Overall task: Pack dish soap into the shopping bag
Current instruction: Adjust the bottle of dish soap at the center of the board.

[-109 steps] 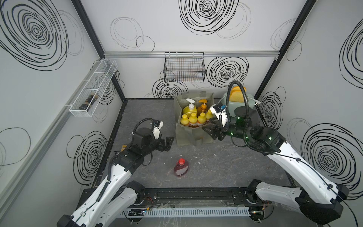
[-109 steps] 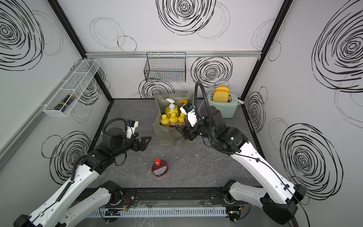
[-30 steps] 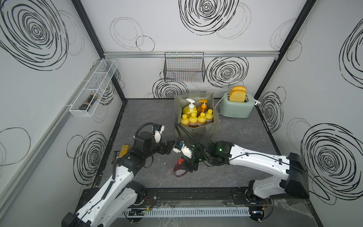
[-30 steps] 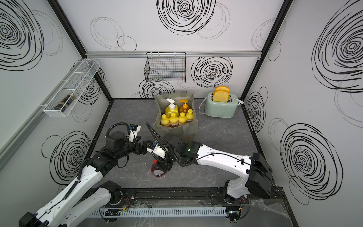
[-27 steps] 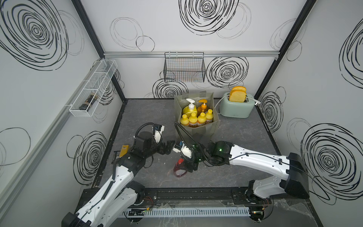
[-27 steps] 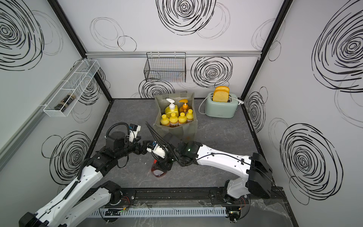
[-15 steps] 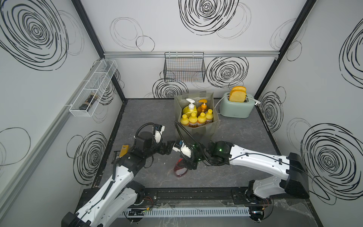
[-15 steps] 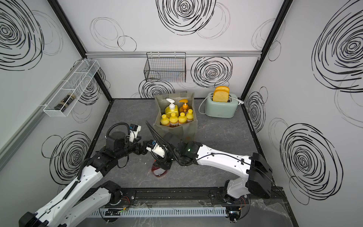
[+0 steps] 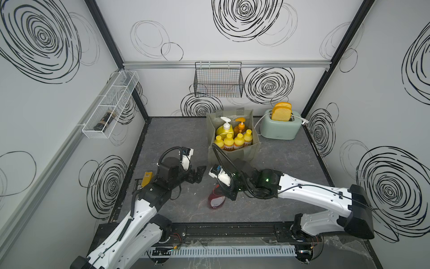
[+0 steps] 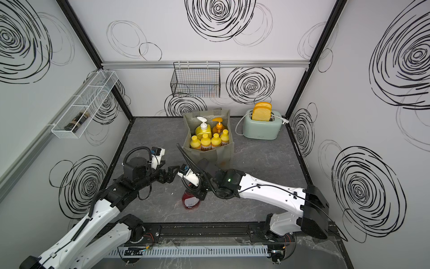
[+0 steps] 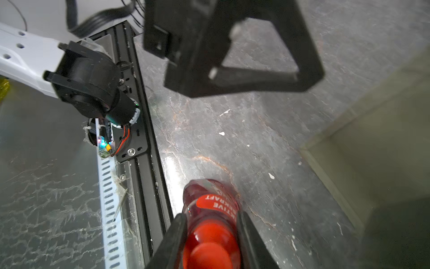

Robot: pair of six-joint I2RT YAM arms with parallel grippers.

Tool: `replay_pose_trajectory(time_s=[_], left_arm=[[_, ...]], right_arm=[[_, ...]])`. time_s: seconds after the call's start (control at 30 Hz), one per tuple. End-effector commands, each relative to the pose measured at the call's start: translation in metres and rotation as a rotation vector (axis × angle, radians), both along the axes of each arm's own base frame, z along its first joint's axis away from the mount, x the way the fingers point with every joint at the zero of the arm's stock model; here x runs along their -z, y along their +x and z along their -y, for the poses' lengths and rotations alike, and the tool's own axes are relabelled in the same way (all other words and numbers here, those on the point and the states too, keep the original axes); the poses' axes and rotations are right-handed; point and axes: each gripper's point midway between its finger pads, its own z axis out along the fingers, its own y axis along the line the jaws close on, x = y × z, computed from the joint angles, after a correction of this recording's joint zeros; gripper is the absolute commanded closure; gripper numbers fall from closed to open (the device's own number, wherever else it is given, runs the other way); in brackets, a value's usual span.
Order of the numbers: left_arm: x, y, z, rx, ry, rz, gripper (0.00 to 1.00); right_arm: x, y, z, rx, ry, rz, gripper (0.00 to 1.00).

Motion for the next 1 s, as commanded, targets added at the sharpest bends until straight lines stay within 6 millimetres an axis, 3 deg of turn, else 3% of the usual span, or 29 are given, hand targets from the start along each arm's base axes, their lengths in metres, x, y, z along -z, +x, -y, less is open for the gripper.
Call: replay_pose_trajectory(time_s=[0.0,0.2,0.47,0.7,0.97], left_arm=[[-0.011,0.0,0.0,-0.025,-0.007,0.048,0.04],[-0.012,-0.015,0.032,0.052,-0.111,0.032,0.04],[-0.011,-0.043,0.074,0.087,-0.212,0.058,0.04],[0.01,-0.065,0.086,0.095,-0.258,0.115,0.04],[0.033,-0.078,0.099,0.116,-0.285,0.164,0.04]], right_arm=[[-0.024,0.018,0.023,0.141,0.038,0.07,0.86],[-0.033,0.035,0.057,0.287,0.04,0.121,0.87],[-0.038,0.045,0.085,0.363,0.098,0.155,0.88],[-0.054,0.057,0.104,0.425,0.221,0.177,0.88],[-0.059,0.066,0.11,0.471,0.3,0.178,0.85]])
